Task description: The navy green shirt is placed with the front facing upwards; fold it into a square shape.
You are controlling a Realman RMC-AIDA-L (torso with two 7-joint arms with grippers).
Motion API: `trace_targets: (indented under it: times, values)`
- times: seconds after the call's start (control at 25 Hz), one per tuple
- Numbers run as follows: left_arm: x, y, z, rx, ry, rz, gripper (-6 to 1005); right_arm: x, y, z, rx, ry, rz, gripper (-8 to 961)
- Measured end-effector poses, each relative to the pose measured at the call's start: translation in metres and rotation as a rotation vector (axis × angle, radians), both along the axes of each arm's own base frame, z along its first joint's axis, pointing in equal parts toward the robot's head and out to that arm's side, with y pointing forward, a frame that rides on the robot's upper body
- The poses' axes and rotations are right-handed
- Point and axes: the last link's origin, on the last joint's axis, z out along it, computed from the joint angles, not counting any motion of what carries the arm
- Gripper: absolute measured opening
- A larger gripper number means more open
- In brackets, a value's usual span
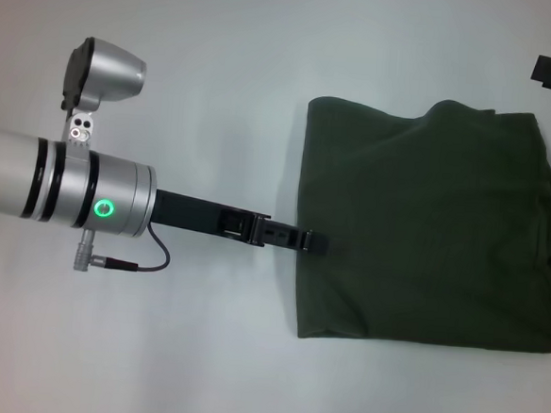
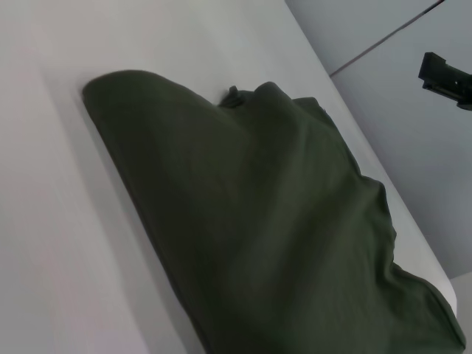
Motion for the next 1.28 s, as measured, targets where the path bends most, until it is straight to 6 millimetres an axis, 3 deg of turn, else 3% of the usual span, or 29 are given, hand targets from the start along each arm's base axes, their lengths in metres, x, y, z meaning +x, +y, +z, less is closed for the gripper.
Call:
trace_targets:
  times: [0.64, 1.28]
  values:
    - [0.001, -0.004, -0.010, -0.047, 0.040, -0.001, 873, 0.001, -0.001, 0.002, 0.001, 0.009, -0.011, 912]
    - [0.014, -0.001, -0.016, -0.064, 0.034, -0.030, 873, -0.001, 0.001, 0.002, -0.001, 0.011, -0.008, 912]
